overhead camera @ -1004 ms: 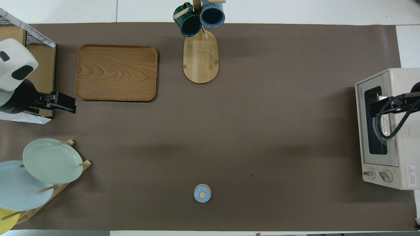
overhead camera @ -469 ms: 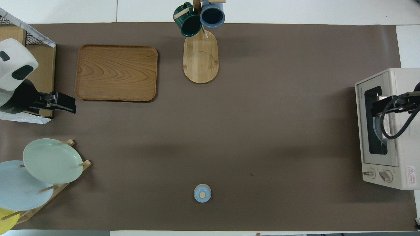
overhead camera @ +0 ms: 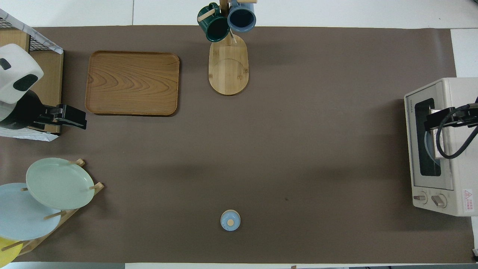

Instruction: Put eggplant into oven

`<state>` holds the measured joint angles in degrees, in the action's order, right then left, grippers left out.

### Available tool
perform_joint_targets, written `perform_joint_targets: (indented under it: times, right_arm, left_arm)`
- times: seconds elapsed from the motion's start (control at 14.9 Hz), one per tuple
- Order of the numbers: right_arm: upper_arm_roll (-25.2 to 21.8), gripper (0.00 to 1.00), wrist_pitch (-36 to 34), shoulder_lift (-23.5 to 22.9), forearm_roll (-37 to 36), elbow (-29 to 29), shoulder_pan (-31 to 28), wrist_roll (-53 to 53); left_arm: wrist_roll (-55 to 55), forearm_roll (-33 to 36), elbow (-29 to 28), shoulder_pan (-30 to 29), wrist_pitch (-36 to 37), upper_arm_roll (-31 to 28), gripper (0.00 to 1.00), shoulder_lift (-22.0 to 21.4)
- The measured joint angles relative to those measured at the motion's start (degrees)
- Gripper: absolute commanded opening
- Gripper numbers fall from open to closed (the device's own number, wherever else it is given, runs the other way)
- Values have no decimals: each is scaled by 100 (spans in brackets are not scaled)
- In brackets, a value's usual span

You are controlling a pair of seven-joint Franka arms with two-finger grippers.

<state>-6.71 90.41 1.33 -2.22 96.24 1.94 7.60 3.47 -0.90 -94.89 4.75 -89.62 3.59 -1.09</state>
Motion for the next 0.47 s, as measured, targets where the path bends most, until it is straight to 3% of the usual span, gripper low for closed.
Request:
perform_joint_targets:
  times: [0.47]
  right_arm:
    - [9, 100, 77, 0, 182, -4, 6, -39]
  left_arm:
    - [0, 0, 0, 0, 0, 0, 100, 0]
